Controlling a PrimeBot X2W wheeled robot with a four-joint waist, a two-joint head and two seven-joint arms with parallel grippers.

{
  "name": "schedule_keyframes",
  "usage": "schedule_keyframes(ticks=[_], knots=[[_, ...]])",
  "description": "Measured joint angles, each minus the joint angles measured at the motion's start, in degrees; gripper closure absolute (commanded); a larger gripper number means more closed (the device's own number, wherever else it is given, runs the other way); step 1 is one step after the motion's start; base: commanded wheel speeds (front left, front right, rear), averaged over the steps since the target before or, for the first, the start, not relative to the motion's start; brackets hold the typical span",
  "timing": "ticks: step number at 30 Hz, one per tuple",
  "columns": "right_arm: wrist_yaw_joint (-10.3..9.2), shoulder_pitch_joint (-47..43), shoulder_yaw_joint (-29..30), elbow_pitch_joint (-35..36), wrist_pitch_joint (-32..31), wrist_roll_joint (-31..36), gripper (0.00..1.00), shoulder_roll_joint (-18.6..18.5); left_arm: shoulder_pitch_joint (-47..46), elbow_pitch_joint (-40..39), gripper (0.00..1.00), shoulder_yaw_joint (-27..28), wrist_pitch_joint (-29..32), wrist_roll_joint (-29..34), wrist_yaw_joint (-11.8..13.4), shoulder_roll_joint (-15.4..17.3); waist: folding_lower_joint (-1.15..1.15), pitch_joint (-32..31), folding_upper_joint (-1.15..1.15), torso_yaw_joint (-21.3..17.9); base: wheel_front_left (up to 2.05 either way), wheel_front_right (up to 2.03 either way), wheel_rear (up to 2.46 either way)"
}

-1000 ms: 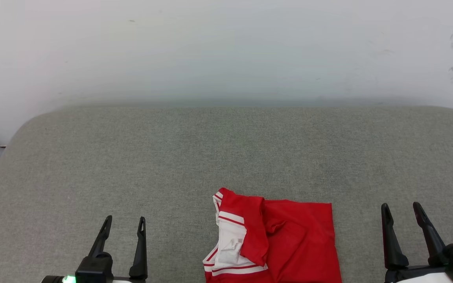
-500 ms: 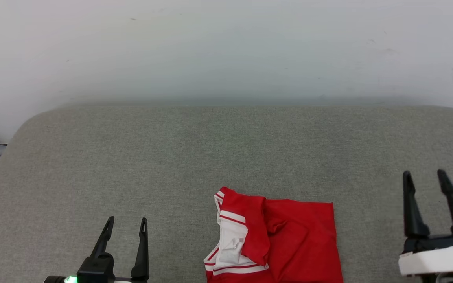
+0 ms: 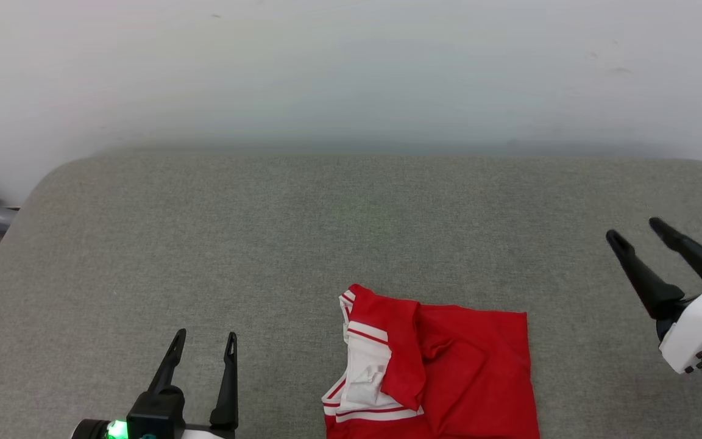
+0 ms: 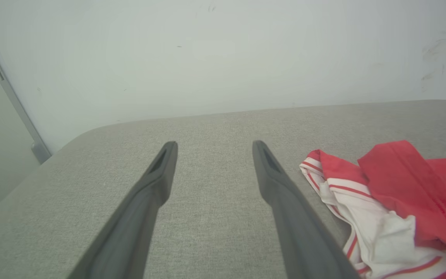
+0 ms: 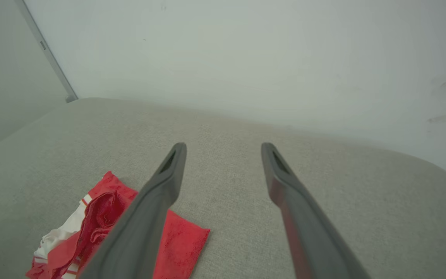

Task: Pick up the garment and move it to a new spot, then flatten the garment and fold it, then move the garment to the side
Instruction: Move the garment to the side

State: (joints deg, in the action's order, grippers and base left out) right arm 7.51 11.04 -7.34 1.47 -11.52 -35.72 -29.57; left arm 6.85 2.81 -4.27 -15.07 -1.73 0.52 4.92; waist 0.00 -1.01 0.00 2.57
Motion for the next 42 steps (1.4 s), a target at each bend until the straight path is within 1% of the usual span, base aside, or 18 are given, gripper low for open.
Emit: schedule_keyframes(ticks=[4, 10, 13, 16, 21, 28, 35, 39, 40, 41, 42], knots=[[-0.01, 0.81, -3.60, 0.51, -10.48, -7.62, 0.00, -3.80, -0.13, -0.03, 0.00, -0.22, 0.00, 0.04, -0.03, -0.08, 0.00, 0.70, 0.00, 0.51, 0.00, 0.00, 0.00], [-0.01, 0.79, -7.16, -1.63, -25.24, -15.41, 0.00, -6.61, -1.61, -0.19, 0.00, -0.84, 0.00, 0.22, -0.35, -0.20, 0.00, 2.57, 0.00, 1.64, 0.00, 0.00, 0.00], [-0.01, 0.79, -7.65, -3.64, -29.43, -17.31, 0.00, -6.55, -2.27, -0.21, 0.00, -1.18, 0.00, 0.23, -0.36, -0.34, 0.00, 3.62, 0.00, 2.46, 0.00, 0.00, 0.00], [-0.01, 0.79, -8.47, -5.71, -31.85, -17.78, 0.00, -5.88, -2.85, -0.22, 0.00, -1.48, 0.00, 0.23, -0.35, -0.49, 0.00, 4.83, 0.00, 3.32, 0.00, 0.00, 0.00], [-0.01, 1.05, -9.78, -9.36, -32.62, -18.27, 0.00, -3.13, -4.36, -0.22, 0.00, -2.04, 0.00, 0.19, -0.35, -0.80, 0.00, 7.23, 0.00, 4.74, 0.00, 0.00, 0.00], [-0.01, 3.18, -12.43, -14.69, -30.28, -18.49, 0.00, 0.51, -6.44, -0.27, 0.00, -2.81, 0.00, 0.14, -0.37, -1.19, 0.00, 10.61, 0.00, 6.61, 0.00, 0.00, 0.00], [0.01, 5.49, -16.41, -18.59, -26.97, -18.80, 0.00, 1.83, -8.06, 0.04, 0.00, -3.00, 0.00, 0.12, -0.36, -1.36, 0.00, 12.74, 0.00, 7.88, 0.00, 0.00, 0.00], [0.04, 5.98, -18.36, -20.05, -23.96, -18.81, 0.00, 1.71, -8.10, 0.27, 0.00, -3.15, 0.00, 0.03, -0.29, -1.46, 0.00, 12.93, 0.00, 8.12, 0.00, 0.00, 0.00], [0.04, 6.06, -18.95, -20.07, -23.29, -18.91, 0.15, 1.54, -8.10, 0.33, 0.00, -3.15, 0.00, -0.01, -0.26, -1.46, 0.00, 12.92, 0.00, 8.13, 0.00, 0.00, 0.00], [0.04, 6.20, -19.75, -19.95, -22.12, -18.81, 1.00, 1.18, -8.10, 0.34, 0.00, -3.12, 0.00, -0.03, -0.15, -1.48, 0.00, 12.89, 0.00, 8.12, 0.00, 0.00, 0.00], [0.03, 6.29, -20.41, -19.91, -20.96, -18.79, 1.00, 0.88, -8.10, 0.37, 0.00, -3.08, 0.00, -0.03, -0.07, -1.52, 0.00, 12.83, 0.00, 8.10, 0.00, 0.00, 0.00]])
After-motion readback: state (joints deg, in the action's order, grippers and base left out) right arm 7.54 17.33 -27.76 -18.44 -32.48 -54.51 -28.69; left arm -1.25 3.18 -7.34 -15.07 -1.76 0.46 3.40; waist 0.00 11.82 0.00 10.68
